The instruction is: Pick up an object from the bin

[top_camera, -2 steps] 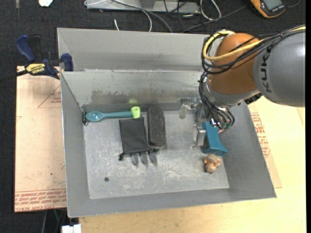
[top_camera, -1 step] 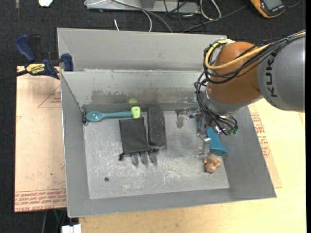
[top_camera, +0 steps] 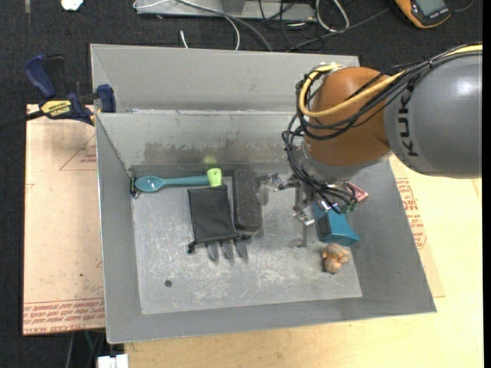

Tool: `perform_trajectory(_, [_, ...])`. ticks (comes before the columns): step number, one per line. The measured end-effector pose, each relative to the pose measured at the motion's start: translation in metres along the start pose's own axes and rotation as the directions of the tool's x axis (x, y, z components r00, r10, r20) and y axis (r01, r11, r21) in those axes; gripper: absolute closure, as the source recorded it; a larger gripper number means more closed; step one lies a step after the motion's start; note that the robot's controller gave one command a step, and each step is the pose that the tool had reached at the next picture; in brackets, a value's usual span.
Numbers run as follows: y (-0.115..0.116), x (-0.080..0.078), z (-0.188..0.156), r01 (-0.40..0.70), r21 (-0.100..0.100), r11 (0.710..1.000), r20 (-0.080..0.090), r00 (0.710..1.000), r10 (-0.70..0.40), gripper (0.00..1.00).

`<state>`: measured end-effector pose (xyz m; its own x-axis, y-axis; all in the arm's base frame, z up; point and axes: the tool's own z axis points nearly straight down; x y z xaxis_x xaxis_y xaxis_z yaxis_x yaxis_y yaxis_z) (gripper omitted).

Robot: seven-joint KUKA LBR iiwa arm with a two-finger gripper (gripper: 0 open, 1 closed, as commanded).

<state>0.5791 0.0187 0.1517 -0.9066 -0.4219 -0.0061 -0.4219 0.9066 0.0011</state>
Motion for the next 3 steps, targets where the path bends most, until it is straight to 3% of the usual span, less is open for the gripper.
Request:
perform_trajectory(1, [0.013, -0.017, 0.006, -0.281, 0.000, 0.960, 0.001, 0.960, 0.281, 0.00])
perform_trajectory(2, [0.059, -0.011, 0.036, -0.160, -0.002, 0.987, 0.003, 0.987, 0.160, 0.00])
perform_trajectory(3, [0.078, -0.053, 0.010, -0.377, -0.001, 0.926, 0.007, 0.926, 0.377, 0.00])
